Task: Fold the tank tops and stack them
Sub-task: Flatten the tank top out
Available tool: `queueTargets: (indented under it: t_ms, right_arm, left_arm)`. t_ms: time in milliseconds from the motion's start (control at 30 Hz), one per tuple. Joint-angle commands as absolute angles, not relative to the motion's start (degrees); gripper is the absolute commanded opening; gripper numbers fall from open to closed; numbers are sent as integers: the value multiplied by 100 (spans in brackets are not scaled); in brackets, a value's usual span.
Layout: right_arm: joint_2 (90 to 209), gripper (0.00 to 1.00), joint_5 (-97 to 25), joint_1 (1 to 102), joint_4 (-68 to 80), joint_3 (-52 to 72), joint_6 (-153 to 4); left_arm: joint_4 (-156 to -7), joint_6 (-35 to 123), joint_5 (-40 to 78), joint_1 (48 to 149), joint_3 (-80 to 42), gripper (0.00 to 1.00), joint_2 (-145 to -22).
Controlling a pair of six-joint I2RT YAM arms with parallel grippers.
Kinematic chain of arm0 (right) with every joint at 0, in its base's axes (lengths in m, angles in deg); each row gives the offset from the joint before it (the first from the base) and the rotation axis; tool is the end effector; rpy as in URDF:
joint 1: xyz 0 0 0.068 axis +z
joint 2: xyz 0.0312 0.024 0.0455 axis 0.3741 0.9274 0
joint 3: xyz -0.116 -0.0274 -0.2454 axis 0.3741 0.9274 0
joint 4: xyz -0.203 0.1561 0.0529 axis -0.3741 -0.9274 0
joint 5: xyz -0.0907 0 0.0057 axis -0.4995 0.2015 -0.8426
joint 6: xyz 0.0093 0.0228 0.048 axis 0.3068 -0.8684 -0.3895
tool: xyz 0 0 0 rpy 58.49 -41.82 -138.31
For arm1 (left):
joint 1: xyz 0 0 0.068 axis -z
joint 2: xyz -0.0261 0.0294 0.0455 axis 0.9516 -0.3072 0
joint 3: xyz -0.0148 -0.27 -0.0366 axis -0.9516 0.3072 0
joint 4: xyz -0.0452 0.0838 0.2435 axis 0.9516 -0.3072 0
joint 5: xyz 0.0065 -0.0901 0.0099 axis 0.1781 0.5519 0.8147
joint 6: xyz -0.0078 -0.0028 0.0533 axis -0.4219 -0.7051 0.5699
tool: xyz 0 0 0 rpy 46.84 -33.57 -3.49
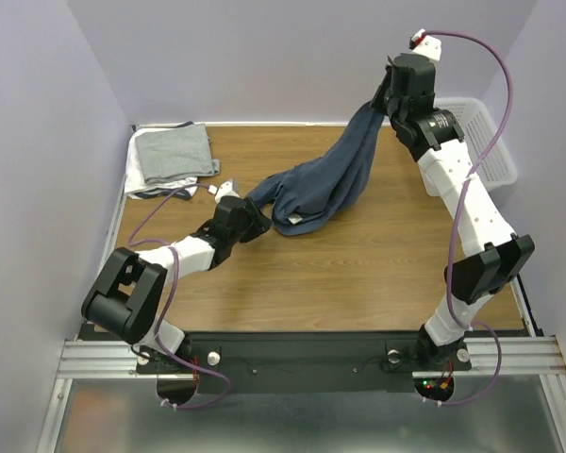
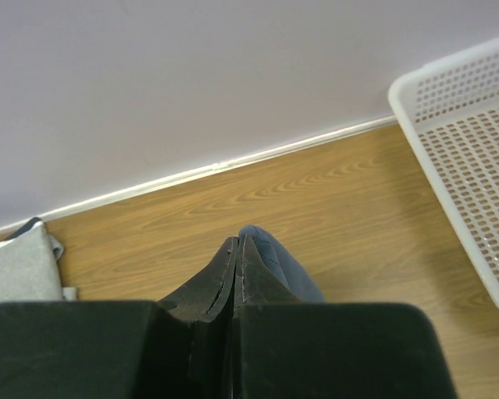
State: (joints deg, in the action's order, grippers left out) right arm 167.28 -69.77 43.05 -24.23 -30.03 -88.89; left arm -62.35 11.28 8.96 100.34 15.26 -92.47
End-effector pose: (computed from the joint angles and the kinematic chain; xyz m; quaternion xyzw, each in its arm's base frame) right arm 0.3608 0.1223 0.4771 0.1414 0.7675 0.0515 0.6231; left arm 0.2695 -0.1437 0.1922 -0.1233 0.8368 -0.3040 0.4384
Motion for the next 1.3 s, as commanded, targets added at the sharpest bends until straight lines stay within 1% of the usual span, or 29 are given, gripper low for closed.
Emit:
queueTargets:
  t_ms: [0, 133, 267, 567, 600, 633, 700, 1000, 1100, 1133, 1167, 1200, 1267]
  right_arm:
    - [16522, 0, -6838, 4069, -2141, -2956, -9064]
    - [16566, 0, -6741, 3999, -2141, -2894, -9152]
    - [16575, 0, -6671, 3981, -2141, -2841, -9187]
    - [16619, 0, -6592, 3928, -2141, -2815, -9222]
    - [16619, 1, -6583, 3928, -2141, -2815, -9222]
    - [16628, 0, -6592, 3928, -2141, -2806, -9231]
    - [16645, 0, -6574, 3919, -2141, -2797, -9240]
    - [16663, 0, -6556, 3867, -2141, -2753, -9266]
    - [16645, 0, -6548, 3823, -2141, -2709, -9284]
    - [16628, 0, -6539, 3805, -2141, -2692, -9292]
    - [16584, 0, -6530, 3762, -2141, -2648, -9292]
    - [16558, 0, -6521, 3744, -2141, -2613, -9301]
    - [16505, 0, -6504, 3682, -2141, -2569, -9301]
  left_arm:
    - [-5858, 801, 1233, 10243, 1694, 56, -8987]
    - [-5709, 581, 1329, 10287, 1624, 63, -9250]
    - [-5647, 484, 1303, 10296, 1395, 63, -9593]
    - [-5550, 220, 1303, 10305, 956, 54, -10261]
    - [-5559, 212, 1294, 10305, 929, 53, -10340]
    - [-5559, 185, 1285, 10305, 886, 48, -10384]
    - [-5567, 115, 1268, 10305, 841, 45, -10472]
    - [-5664, 106, 1215, 10313, 762, 33, -10674]
    - [-5717, 167, 1206, 10314, 753, 20, -10675]
    - [-5847, 194, 1171, 10314, 710, 9, -10657]
    - [-5962, 290, 1136, 10314, 666, 2, -10588]
    - [-6233, 343, 953, 10314, 570, 0, -10526]
    - [-6524, 553, 785, 10279, 464, 0, -10298]
